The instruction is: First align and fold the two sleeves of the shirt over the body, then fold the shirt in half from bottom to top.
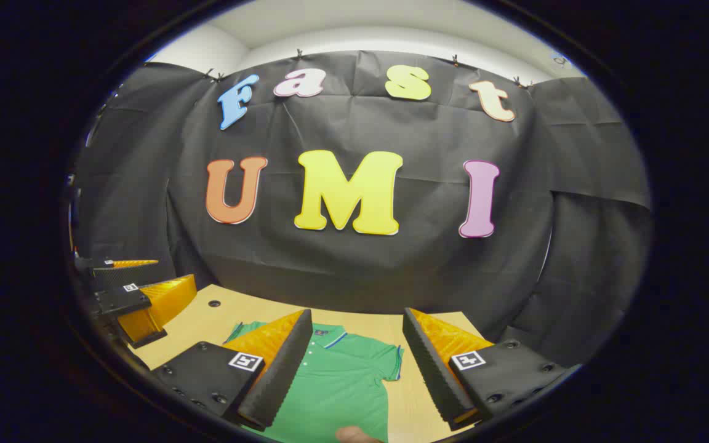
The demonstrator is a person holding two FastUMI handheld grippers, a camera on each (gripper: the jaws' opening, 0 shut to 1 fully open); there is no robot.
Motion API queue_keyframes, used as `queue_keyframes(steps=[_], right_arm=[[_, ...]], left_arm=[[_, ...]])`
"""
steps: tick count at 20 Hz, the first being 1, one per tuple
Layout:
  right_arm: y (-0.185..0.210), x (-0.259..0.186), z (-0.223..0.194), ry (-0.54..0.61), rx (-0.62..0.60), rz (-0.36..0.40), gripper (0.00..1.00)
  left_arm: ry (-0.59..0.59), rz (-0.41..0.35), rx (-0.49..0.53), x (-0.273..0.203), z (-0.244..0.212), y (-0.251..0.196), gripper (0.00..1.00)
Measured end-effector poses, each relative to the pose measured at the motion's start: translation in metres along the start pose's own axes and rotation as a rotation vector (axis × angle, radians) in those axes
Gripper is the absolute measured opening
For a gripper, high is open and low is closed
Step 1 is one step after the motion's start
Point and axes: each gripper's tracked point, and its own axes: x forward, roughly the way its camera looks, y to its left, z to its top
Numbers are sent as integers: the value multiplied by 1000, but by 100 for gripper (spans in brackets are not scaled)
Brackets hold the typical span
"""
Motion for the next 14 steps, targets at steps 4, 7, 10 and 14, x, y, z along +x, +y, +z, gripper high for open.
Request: queue_keyframes(steps=[4, 7, 10, 14], right_arm=[[-2, 2, -2, 5, -2, -3, 92], [-5, 8, -6, 16, -2, -9, 92], [-8, 8, -9, 26, -1, -16, 92], [-16, 15, -21, 60, -2, -45, 92]], left_arm=[[9, 8, -3, 1, -2, 1, 100], [17, 10, -6, 2, -3, 1, 100], [20, 7, -11, 2, -4, 0, 99], [40, -3, -9, 7, -10, -2, 100]])
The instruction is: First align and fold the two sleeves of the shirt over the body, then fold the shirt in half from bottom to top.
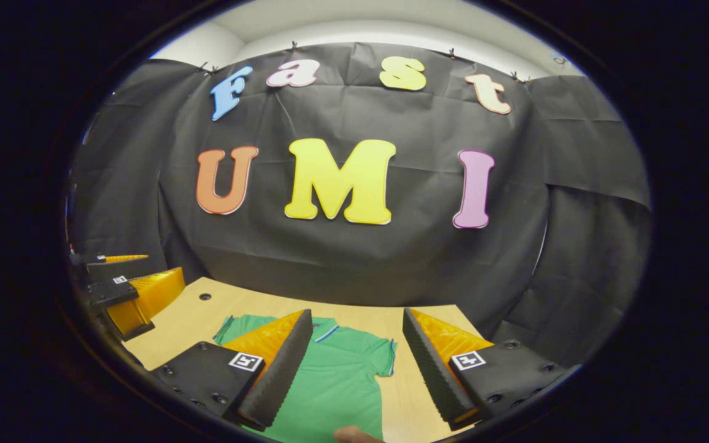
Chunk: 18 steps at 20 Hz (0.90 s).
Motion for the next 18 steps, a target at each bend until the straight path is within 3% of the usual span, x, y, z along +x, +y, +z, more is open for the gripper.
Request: queue_keyframes(steps=[9, 13, 18], right_arm=[[-18, 45, -66, 161, 26, -16, 92], [-36, 90, -113, 269, 44, -29, 95], [-63, 157, -175, 408, 93, -69, 95]], left_arm=[[-6, -29, 24, 18, 1, -20, 100], [-9, -34, 31, 25, 2, -31, 100], [30, 14, 42, 31, -9, -33, 100]])
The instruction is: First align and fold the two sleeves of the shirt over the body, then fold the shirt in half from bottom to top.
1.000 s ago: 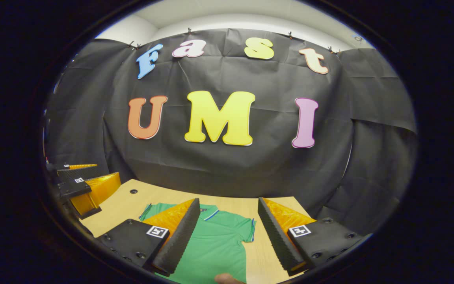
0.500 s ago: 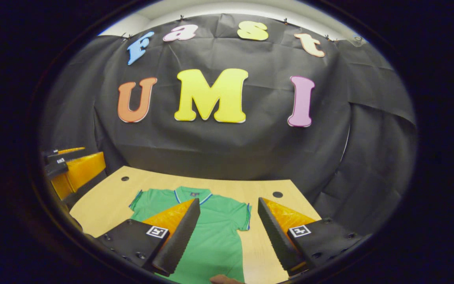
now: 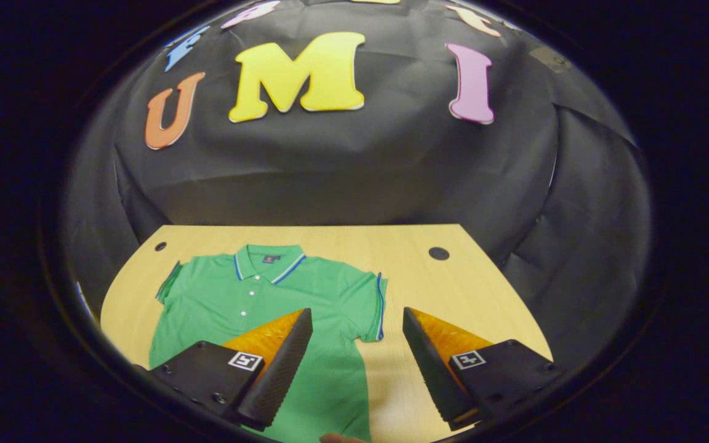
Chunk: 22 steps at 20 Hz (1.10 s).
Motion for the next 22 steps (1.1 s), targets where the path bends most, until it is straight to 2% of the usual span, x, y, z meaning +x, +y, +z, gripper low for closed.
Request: queue_keyframes(steps=[8, 14, 15, 16, 17, 18, 21, 22], right_arm=[[-35, 112, -43, 150, -35, -53, 95], [-43, 142, -61, 238, 16, -49, 95], [-39, 143, -58, 233, 33, -32, 80], [-38, 145, -60, 239, 34, -28, 79], [-38, 146, -61, 237, 34, -23, 68], [-37, 145, -61, 243, 34, -23, 64], [-31, 145, -59, 256, 41, -19, 26], [-29, 144, -60, 260, 34, -21, 22]], left_arm=[[28, 62, 24, 1, -7, -7, 100], [127, 99, 29, -9, -43, -8, 100], [132, 102, 33, -11, -44, -8, 100], [133, 104, 34, -12, -44, -8, 100], [134, 105, 30, -12, -45, -9, 100], [140, 105, 24, -13, -48, -9, 100], [168, 106, 13, -18, -60, -12, 100], [177, 108, 11, -19, -63, -12, 100]])
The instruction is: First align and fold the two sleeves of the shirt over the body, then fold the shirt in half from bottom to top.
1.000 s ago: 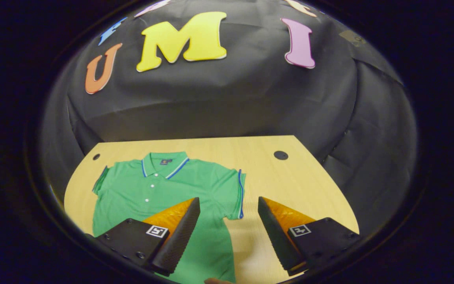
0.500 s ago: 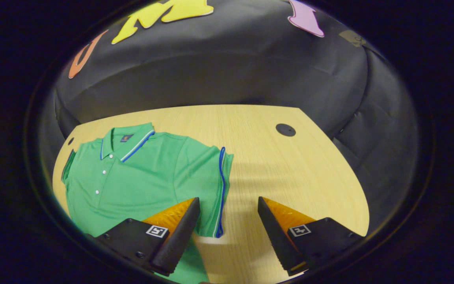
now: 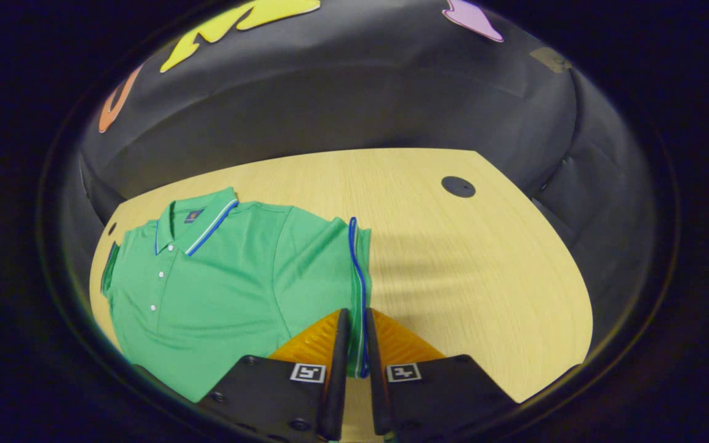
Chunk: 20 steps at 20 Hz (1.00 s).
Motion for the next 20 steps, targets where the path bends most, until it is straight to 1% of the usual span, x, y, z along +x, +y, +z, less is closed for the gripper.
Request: queue_keyframes(steps=[1, 2, 3, 6, 7, 10, 13, 17, 18, 20], right_arm=[[0, 1, 1, -1, -12, -4, 9], [0, 0, 2, -4, -21, -4, 9], [0, -2, 3, -3, -25, -4, 6], [-2, -3, 2, 0, -38, -5, 5], [-2, -6, 6, -14, -33, 7, 4], [5, -21, 23, -70, -58, 23, 5], [25, -39, 33, -106, -80, 68, 5], [61, -57, 35, -146, -154, 132, 5], [72, -62, 34, -155, -165, 156, 5], [88, -63, 28, -164, -191, 179, 5]], left_arm=[[5, 4, -2, 0, -1, 2, 100], [5, 7, -5, -2, -1, 3, 100], [2, 11, -6, -2, 0, 5, 100], [-1, 31, -7, -6, -1, 12, 100], [-2, 37, -8, -7, -1, 14, 100], [-13, 55, -15, -9, 2, 21, 100], [-18, 66, -30, -11, 2, 26, 100], [-25, 72, -36, -14, 2, 30, 100], [-27, 76, -40, -15, 2, 32, 100], [-21, 87, -47, -16, -2, 37, 100]])
